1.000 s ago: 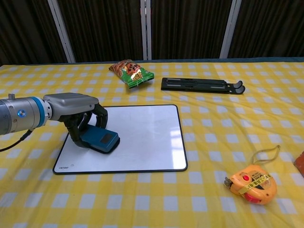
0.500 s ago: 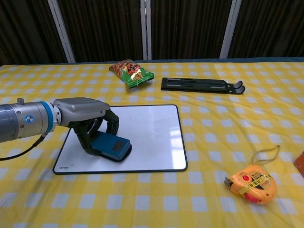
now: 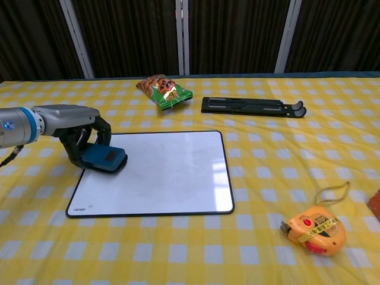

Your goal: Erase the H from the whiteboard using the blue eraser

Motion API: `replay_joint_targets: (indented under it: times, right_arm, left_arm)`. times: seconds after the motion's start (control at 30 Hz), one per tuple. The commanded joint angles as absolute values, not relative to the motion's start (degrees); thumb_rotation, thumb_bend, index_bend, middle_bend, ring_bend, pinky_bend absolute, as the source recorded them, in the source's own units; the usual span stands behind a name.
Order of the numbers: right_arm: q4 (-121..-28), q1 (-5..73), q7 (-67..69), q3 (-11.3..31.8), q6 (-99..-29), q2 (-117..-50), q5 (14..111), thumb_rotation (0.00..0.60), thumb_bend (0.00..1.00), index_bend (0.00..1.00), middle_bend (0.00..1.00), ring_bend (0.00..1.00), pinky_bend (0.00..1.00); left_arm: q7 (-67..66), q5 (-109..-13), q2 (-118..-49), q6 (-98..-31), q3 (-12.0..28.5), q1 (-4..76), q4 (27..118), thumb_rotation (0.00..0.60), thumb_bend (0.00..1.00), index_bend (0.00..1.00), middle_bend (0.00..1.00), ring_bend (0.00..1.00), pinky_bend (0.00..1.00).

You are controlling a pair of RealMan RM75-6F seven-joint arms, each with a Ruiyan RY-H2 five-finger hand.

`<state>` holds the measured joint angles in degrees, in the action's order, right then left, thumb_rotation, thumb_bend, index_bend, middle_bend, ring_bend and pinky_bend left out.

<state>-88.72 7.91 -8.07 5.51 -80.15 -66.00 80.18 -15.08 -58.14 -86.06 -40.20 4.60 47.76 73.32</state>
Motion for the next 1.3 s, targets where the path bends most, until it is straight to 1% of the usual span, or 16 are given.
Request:
replay_joint_targets:
  times: [0.03, 0.27, 0.43, 0.5, 0.53, 0.57, 0.6, 0.63, 0.67, 0.73, 0.77, 0.83, 1.03, 1.17, 1.27, 1.3]
  right_arm:
    - [-88.81, 7.88, -8.12, 5.48, -80.2, -65.97, 80.23, 0.6, 0.0, 0.0, 0.0, 0.0, 0.0]
    - [-89.13, 7.88, -8.08, 5.42, -80.34, -65.88, 80.55, 0.6, 0.0, 0.0, 0.0, 0.0, 0.0]
    - [-89.29, 8.0, -8.38, 5.35, -80.21, -65.97, 80.7, 0.6, 0.0, 0.0, 0.0, 0.0, 0.0]
    - [-89.43, 8.06, -8.43, 5.3, -80.18, -66.01, 80.84, 0.6, 0.0, 0.0, 0.0, 0.0, 0.0]
    - [-89.54, 8.08, -8.43, 5.28, -80.16, -66.01, 80.9, 0.6, 0.0, 0.0, 0.0, 0.0, 0.0]
    - [-89.65, 8.11, -8.42, 5.25, -80.14, -66.01, 80.98, 0.6, 0.0, 0.0, 0.0, 0.0, 0.0]
    - [-89.68, 8.11, -8.44, 5.24, -80.15, -66.01, 81.02, 0.6, 0.0, 0.0, 0.0, 0.0, 0.0]
    - [-89.69, 8.13, -8.49, 5.23, -80.15, -66.01, 81.06, 0.6, 0.0, 0.0, 0.0, 0.0, 0.0]
    - [-89.74, 8.14, -8.53, 5.23, -80.15, -66.03, 81.07, 0.6, 0.0, 0.0, 0.0, 0.0, 0.0]
    - [-89.89, 8.19, -8.53, 5.27, -80.14, -66.03, 81.07, 0.6, 0.0, 0.0, 0.0, 0.0, 0.0]
    - [-89.95, 8.22, -8.56, 5.27, -80.14, -66.04, 81.13, 0.6, 0.0, 0.0, 0.0, 0.0, 0.0]
    - [-90.03, 8.27, -8.64, 5.22, -80.15, -66.04, 81.31, 0.6, 0.0, 0.0, 0.0, 0.0, 0.0]
    - [-90.46, 8.21, -8.29, 5.18, -80.59, -65.76, 81.87, 0.6, 0.0, 0.0, 0.0, 0.0, 0.0]
    - [-90.7, 8.05, -7.69, 5.07, -81.06, -65.52, 82.44, 0.6, 0.0, 0.0, 0.0, 0.0, 0.0]
    - [-90.92, 7.83, -7.29, 4.93, -81.88, -65.37, 83.33, 0.6, 0.0, 0.0, 0.0, 0.0, 0.0]
    - [-90.98, 7.79, -7.2, 4.9, -82.03, -65.35, 83.5, 0.6, 0.0, 0.0, 0.0, 0.0, 0.0]
  left_arm:
    - [-13.09, -59.63, -83.35, -41.22, 4.87, 46.59, 73.46, 0.6, 0.25, 0.48, 0.42, 0.47, 0.53]
    - [-11.0, -61.27, -78.86, -40.72, 2.82, 44.13, 70.16, 0.6, 0.25, 0.48, 0.42, 0.47, 0.53]
    - [-7.72, -62.51, -79.41, -40.03, 2.19, 42.58, 66.92, 0.6, 0.25, 0.48, 0.42, 0.47, 0.53]
    - [-6.01, -62.99, -80.04, -39.57, 2.2, 42.11, 65.77, 0.6, 0.22, 0.48, 0.42, 0.47, 0.52]
    - [-5.0, -63.37, -80.35, -39.45, 2.29, 41.9, 65.31, 0.6, 0.17, 0.46, 0.41, 0.46, 0.52]
    - [-3.88, -64.18, -80.68, -39.38, 2.25, 41.68, 64.71, 0.6, 0.1, 0.4, 0.35, 0.41, 0.49]
    - [-3.39, -64.7, -80.79, -39.4, 2.18, 41.58, 64.43, 0.6, 0.06, 0.33, 0.29, 0.36, 0.45]
    - [-2.6, -65.57, -80.91, -39.52, 2.09, 41.43, 64.11, 0.6, 0.01, 0.2, 0.17, 0.23, 0.35]
    - [-1.58, -66.41, -80.96, -39.71, 2.09, 41.25, 63.97, 0.6, 0.0, 0.08, 0.07, 0.11, 0.24]
    - [0.82, -67.82, -80.66, -40.31, 2.33, 40.8, 64.3, 0.6, 0.0, 0.0, 0.0, 0.01, 0.08]
    - [1.85, -68.54, -80.37, -40.92, 2.51, 40.57, 64.64, 0.6, 0.0, 0.0, 0.0, 0.0, 0.03]
    - [3.47, -70.11, -79.67, -42.94, 2.87, 39.93, 65.38, 0.6, 0.0, 0.0, 0.0, 0.0, 0.0]
    - [3.41, -71.18, -75.02, -49.63, 3.65, 36.75, 71.51, 0.6, 0.0, 0.0, 0.0, 0.0, 0.0]
    - [-1.43, -69.15, -71.07, -57.61, 4.43, 32.67, 78.83, 0.6, 0.0, 0.0, 0.0, 0.0, 0.0]
    - [-5.53, -68.27, -68.11, -67.33, 4.3, 27.28, 86.36, 0.6, 0.0, 0.0, 0.0, 0.0, 0.0]
    - [-6.11, -68.15, -67.58, -68.88, 4.15, 26.27, 87.75, 0.6, 0.0, 0.0, 0.0, 0.0, 0.0]
